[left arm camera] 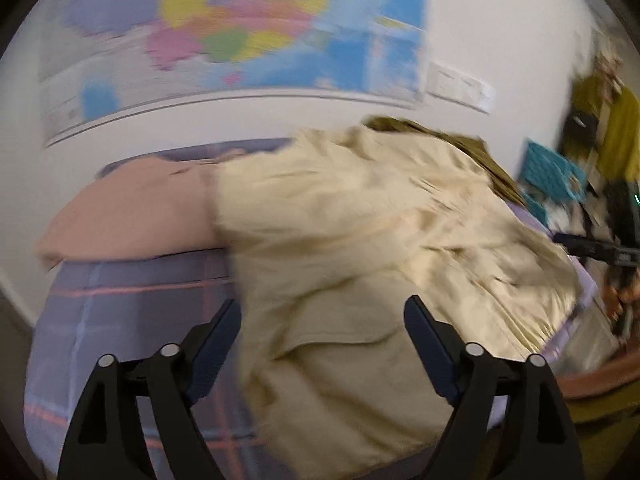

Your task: Fold large clothes

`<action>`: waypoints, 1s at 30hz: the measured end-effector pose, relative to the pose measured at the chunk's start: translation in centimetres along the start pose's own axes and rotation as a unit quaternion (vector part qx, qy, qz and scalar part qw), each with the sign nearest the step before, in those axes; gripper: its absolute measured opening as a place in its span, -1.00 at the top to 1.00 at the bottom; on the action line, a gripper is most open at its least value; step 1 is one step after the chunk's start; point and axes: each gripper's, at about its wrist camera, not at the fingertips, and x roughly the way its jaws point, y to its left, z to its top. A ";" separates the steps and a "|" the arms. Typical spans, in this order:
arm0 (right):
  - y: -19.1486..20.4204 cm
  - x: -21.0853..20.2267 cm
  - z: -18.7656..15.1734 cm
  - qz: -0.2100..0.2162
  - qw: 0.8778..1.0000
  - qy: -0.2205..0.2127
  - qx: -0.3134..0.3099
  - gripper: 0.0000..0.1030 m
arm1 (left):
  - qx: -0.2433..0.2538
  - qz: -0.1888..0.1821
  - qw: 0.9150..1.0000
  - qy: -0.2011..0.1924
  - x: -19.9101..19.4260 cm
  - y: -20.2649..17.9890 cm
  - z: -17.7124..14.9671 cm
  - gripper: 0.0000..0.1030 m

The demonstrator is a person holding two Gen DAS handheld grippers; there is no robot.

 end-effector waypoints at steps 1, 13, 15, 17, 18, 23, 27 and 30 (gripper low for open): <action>-0.7 -0.4 0.0 -0.007 1.000 -0.008 0.011 -0.56 | -0.013 0.013 1.000 0.003 -0.1 0.7 -0.2 -0.61; -10.8 -3.3 -4.1 -0.013 0.985 -0.017 0.170 -0.68 | -0.118 -0.083 0.983 0.114 2.7 2.8 -5.6 -0.62; -11.1 -3.1 -4.9 0.006 0.984 -0.012 0.180 -0.72 | -0.115 -0.092 0.982 0.121 3.3 2.2 -5.8 -0.65; -10.8 -2.8 -5.4 0.011 0.983 -0.003 0.181 -0.72 | -0.118 -0.099 0.980 0.125 3.7 2.0 -6.0 -0.76; -10.7 -2.5 -5.6 0.014 0.984 0.002 0.178 -0.72 | -0.116 -0.102 0.980 0.123 3.7 1.8 -6.0 -0.76; -8.8 -1.6 -6.1 0.028 0.988 0.020 0.148 -0.73 | -0.111 -0.119 0.978 0.132 3.3 1.3 -6.4 -0.76; -7.2 -0.5 -6.2 0.051 0.990 0.035 0.125 -0.68 | -0.115 -0.140 0.975 0.132 2.8 1.1 -6.7 -0.75; -6.3 0.4 -6.1 0.061 0.990 0.045 0.116 -0.49 | -0.126 -0.151 0.971 0.139 3.1 1.0 -6.8 -0.75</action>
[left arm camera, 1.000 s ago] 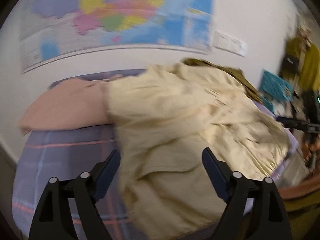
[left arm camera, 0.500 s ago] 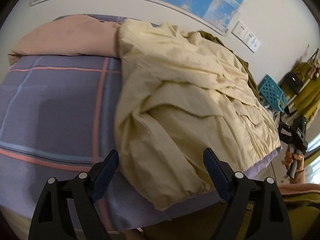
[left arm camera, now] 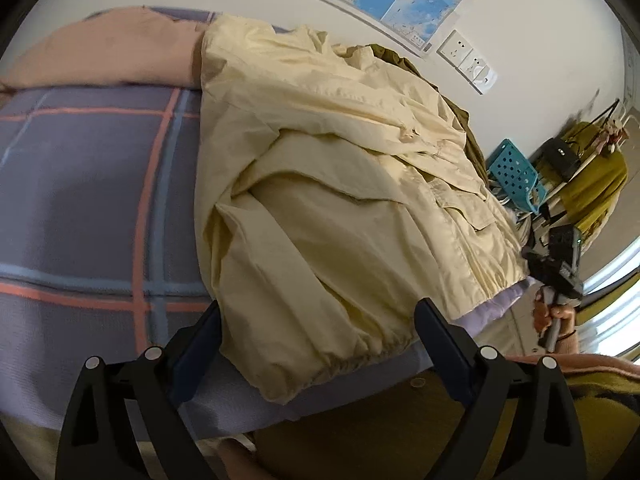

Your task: Fold large clothes

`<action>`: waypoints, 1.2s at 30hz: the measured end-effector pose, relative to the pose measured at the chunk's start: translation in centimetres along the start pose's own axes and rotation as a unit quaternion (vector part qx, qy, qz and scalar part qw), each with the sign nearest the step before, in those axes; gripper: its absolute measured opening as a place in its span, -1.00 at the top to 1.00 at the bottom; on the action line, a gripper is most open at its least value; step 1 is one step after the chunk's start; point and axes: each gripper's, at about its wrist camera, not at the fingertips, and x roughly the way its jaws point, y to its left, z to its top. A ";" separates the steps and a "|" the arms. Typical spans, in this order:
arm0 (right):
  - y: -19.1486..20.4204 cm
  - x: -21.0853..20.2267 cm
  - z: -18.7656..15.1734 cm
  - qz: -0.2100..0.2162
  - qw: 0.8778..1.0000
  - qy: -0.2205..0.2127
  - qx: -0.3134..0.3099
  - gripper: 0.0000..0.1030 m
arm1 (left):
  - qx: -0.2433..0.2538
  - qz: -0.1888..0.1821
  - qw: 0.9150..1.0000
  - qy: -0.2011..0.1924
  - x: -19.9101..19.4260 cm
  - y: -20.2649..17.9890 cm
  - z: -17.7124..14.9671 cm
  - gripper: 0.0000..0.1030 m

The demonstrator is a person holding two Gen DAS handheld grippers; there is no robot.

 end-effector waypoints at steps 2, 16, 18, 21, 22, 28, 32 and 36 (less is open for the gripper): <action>0.3 0.6 0.0 0.008 1.000 0.006 -0.002 -0.36 | 0.000 -0.004 1.000 -0.002 0.4 -0.4 0.3 -0.74; 5.5 -3.8 1.1 0.123 0.990 -0.068 -0.012 0.67 | -0.017 -0.010 0.998 -0.066 -3.5 -1.4 2.6 0.67; 7.1 -5.4 1.2 0.133 0.987 -0.083 -0.029 0.67 | -0.013 -0.014 0.996 -0.087 -5.6 -1.5 2.8 0.68; 8.4 -7.6 0.9 0.165 0.980 -0.103 -0.047 0.67 | -0.009 -0.023 0.993 -0.113 -8.3 -1.2 2.9 0.67; 8.2 -7.9 0.7 0.160 0.981 -0.101 -0.047 0.66 | -0.010 -0.023 0.993 -0.115 -8.8 -0.9 2.8 0.67; 5.5 -4.9 -1.9 0.151 0.988 -0.036 0.008 0.61 | -0.022 -0.012 0.998 -0.065 -5.8 0.1 2.5 0.65; 4.8 -4.5 -3.7 0.141 0.989 -0.020 0.028 0.58 | -0.030 -0.017 0.998 -0.058 -5.5 0.6 2.5 0.64; 4.5 -4.8 -4.8 0.141 0.989 -0.012 0.042 0.11 | -0.026 -0.017 0.998 -0.060 -5.5 0.6 2.5 0.63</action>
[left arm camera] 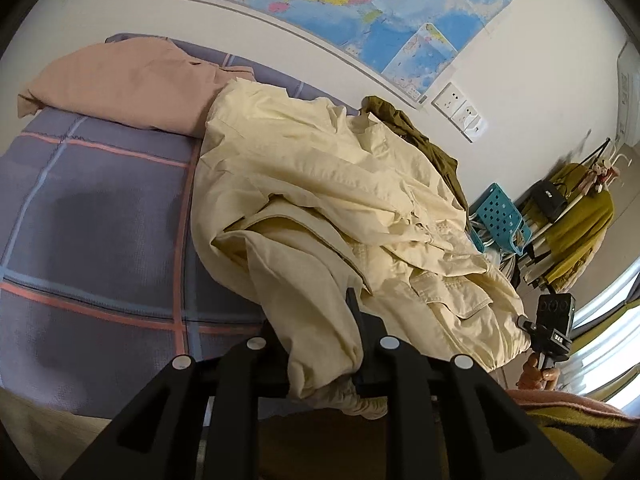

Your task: Fold large clothes

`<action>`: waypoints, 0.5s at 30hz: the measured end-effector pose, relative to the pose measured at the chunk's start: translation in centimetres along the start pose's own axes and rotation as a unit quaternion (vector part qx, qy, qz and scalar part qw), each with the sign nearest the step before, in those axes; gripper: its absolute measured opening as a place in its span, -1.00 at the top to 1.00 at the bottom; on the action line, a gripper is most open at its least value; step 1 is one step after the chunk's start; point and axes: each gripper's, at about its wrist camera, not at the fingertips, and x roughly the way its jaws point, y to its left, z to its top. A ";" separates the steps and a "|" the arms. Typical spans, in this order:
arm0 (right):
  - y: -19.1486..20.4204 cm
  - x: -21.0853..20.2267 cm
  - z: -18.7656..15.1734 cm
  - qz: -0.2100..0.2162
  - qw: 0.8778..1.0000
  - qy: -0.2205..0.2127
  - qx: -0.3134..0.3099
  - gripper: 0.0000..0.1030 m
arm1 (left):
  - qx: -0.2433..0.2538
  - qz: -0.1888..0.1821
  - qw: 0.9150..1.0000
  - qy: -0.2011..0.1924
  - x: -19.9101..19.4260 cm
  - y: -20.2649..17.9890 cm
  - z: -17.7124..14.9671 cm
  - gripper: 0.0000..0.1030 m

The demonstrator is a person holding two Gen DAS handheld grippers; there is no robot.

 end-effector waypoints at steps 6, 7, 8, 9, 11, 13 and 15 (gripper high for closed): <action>-1.5 1.6 -2.0 -0.005 0.999 0.028 0.030 0.11 | 0.009 0.004 1.000 0.010 0.7 0.0 -0.1 0.56; -1.5 1.7 -2.1 -0.003 0.999 0.027 0.030 0.22 | 0.011 0.008 1.000 0.013 0.8 0.0 -0.1 0.55; -1.3 1.6 -2.0 0.001 0.999 0.019 0.028 0.50 | 0.012 0.015 1.000 0.016 1.0 -0.1 -0.1 0.55; -1.1 1.4 -1.8 0.010 0.999 0.011 0.029 0.61 | 0.011 0.019 1.000 0.019 1.1 -0.1 -0.1 0.55; -0.4 0.9 -1.1 0.025 0.999 -0.011 0.025 0.67 | 0.004 0.012 1.000 0.015 0.9 0.0 0.2 0.56; 0.5 0.3 -0.2 0.029 0.999 -0.028 0.017 0.69 | -0.003 0.007 1.000 0.005 0.4 0.1 0.6 0.58; 1.6 -0.4 0.8 0.030 0.999 -0.045 0.003 0.70 | -0.007 0.000 1.000 -0.003 0.0 0.0 1.2 0.59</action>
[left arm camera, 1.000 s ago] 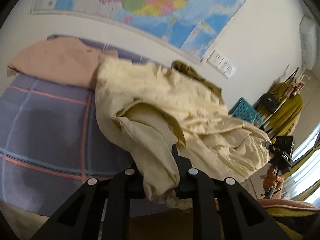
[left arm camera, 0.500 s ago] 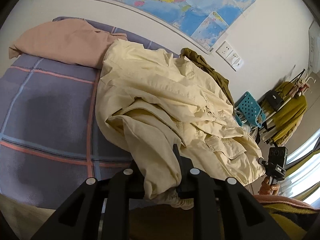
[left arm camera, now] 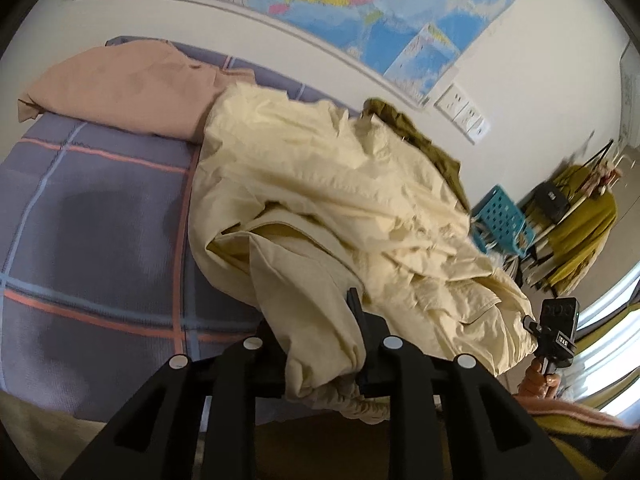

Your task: Fold large clothes

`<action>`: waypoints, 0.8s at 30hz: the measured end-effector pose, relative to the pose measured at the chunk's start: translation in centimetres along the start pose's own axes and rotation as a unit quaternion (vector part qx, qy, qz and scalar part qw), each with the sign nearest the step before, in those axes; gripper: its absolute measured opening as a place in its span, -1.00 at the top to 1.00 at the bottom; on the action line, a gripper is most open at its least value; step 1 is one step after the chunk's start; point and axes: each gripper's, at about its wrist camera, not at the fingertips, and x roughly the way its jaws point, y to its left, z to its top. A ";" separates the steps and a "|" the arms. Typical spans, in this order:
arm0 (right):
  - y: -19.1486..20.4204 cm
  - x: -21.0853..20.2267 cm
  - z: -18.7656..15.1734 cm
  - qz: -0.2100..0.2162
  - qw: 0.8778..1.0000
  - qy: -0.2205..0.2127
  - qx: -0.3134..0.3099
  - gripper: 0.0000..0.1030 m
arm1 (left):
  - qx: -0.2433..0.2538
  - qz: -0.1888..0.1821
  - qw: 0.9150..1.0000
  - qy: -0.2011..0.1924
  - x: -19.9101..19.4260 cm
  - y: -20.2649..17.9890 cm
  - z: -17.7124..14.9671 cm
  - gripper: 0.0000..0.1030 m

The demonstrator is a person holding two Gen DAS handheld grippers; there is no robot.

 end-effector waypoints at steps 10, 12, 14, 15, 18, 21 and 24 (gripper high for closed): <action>1.6 -1.2 5.0 0.014 0.998 -0.054 -0.022 0.70 | 0.024 -0.002 1.000 -0.020 -1.8 -1.5 4.1 0.59; 1.6 -1.2 5.9 0.016 0.998 -0.064 -0.021 0.70 | 0.030 0.002 0.999 -0.020 -1.9 -1.9 4.9 0.59; 1.8 -1.1 6.6 0.018 0.997 -0.070 -0.022 0.70 | 0.034 0.004 0.999 -0.021 -1.9 -2.3 5.6 0.59; 1.8 -1.1 6.9 0.016 0.997 -0.076 -0.021 0.70 | 0.037 0.005 0.999 -0.021 -1.9 -2.4 5.9 0.59; 1.8 -1.3 8.0 0.014 0.996 -0.087 -0.023 0.72 | 0.045 0.009 0.999 -0.023 -2.1 -2.9 6.7 0.59; 1.8 -1.3 9.0 0.013 0.995 -0.094 -0.025 0.73 | 0.047 0.014 0.999 -0.023 -2.3 -3.1 7.5 0.59; 2.2 -0.8 10.1 0.011 0.995 -0.096 -0.031 0.74 | 0.050 0.021 0.998 -0.021 -2.3 -3.6 8.2 0.59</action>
